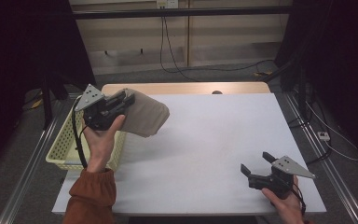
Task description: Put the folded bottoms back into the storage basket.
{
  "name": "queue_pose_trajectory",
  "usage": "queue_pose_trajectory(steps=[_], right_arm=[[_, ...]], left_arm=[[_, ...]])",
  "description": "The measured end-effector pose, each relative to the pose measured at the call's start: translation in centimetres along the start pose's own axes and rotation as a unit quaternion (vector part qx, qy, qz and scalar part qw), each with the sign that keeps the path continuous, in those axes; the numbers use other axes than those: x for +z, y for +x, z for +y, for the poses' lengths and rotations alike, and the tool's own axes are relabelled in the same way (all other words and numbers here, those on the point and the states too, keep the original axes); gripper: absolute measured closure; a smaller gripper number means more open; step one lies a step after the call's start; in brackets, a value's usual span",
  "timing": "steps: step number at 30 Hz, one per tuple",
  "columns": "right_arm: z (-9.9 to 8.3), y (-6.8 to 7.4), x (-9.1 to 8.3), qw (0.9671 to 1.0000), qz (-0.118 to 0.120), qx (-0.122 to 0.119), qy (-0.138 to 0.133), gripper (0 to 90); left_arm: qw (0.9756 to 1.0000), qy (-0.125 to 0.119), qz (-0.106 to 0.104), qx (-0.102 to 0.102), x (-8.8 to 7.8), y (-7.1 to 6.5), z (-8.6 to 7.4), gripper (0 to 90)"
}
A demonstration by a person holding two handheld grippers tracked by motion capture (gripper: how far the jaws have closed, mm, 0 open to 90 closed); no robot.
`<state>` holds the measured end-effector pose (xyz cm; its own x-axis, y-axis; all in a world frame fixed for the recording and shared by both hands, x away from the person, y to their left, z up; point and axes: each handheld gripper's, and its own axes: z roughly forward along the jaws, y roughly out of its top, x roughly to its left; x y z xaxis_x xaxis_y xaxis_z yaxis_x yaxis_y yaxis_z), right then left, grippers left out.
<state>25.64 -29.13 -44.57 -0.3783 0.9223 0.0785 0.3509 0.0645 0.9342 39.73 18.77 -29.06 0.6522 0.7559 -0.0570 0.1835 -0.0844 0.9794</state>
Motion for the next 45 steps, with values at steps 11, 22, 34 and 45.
queue_pose_trajectory(steps=[11, 22, 34, 45], right_arm=[[0.0, 0.0, -0.1, 1.0000, 0.004, 0.000, -0.002, 4.5], [0.0, 0.1, 0.0, 1.0000, 0.005, -0.002, -0.001, 4.5], [0.0, 0.2, 0.0, 1.0000, 0.007, -0.002, 0.000, 4.5], [0.0, 0.2, 0.0, 1.0000, 0.007, -0.002, 0.001, 4.4]], left_arm=[[0.9997, -0.020, 0.016, 0.003, -2.1, 0.9, 0.8, 82.0], [0.9989, -0.031, 0.035, 0.002, -4.0, 2.0, 1.1, 82.0], [0.9977, -0.035, 0.058, 0.003, -6.0, 3.4, 1.5, 82.0], [0.9959, -0.042, 0.080, -0.005, -7.7, 4.7, 1.5, 82.0]])
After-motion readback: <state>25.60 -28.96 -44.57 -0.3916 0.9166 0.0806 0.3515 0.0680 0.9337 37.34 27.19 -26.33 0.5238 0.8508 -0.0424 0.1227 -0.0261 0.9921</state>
